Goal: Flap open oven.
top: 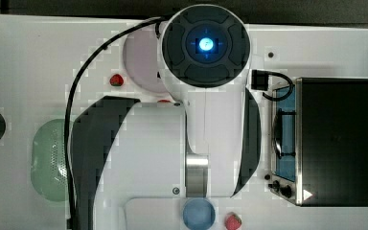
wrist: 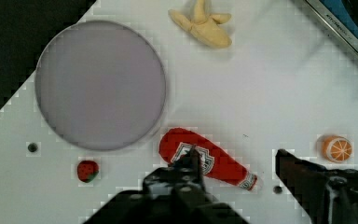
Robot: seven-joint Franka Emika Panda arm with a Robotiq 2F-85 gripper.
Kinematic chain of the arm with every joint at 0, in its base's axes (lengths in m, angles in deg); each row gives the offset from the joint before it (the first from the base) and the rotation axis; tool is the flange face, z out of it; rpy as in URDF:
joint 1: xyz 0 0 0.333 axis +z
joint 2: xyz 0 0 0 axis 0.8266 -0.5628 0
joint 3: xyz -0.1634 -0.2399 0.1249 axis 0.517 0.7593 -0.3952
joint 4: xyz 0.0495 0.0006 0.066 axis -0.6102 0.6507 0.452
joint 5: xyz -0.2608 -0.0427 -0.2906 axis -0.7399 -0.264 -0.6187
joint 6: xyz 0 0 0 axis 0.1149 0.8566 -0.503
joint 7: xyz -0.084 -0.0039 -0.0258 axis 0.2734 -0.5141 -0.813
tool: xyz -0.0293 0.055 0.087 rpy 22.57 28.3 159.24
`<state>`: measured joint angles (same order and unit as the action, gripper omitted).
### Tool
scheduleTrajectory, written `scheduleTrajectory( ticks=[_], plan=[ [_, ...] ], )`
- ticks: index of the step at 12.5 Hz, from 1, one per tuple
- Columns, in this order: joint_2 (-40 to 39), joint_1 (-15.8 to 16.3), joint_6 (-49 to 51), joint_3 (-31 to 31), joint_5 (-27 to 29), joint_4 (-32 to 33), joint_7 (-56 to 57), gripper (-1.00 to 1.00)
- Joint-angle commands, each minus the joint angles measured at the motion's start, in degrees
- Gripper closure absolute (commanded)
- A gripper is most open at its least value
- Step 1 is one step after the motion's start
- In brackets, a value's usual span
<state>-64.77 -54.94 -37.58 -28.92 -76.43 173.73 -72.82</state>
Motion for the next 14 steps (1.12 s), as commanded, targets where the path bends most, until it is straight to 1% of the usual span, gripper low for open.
scheduleTrajectory(
  ticks=[1,3,6,7,9,13,14],
  plan=[
    [20.70,-1.49,7.22,1.37,1.01,13.49,-2.79,-0.59],
    [20.69,-1.49,7.21,1.37,1.01,13.50,-2.79,-1.00],
    [20.70,-1.49,7.22,1.37,1.01,13.50,-2.80,-1.00],
    [20.70,-1.49,7.22,1.37,1.01,13.50,-2.80,-0.90],
    [20.69,-1.53,7.22,1.39,1.00,13.51,-2.80,-0.38],
    [20.69,-2.25,7.22,1.95,0.90,14.03,-2.78,0.55],
    [20.60,-2.39,7.06,2.39,0.74,14.29,-2.67,0.65]
  ],
)
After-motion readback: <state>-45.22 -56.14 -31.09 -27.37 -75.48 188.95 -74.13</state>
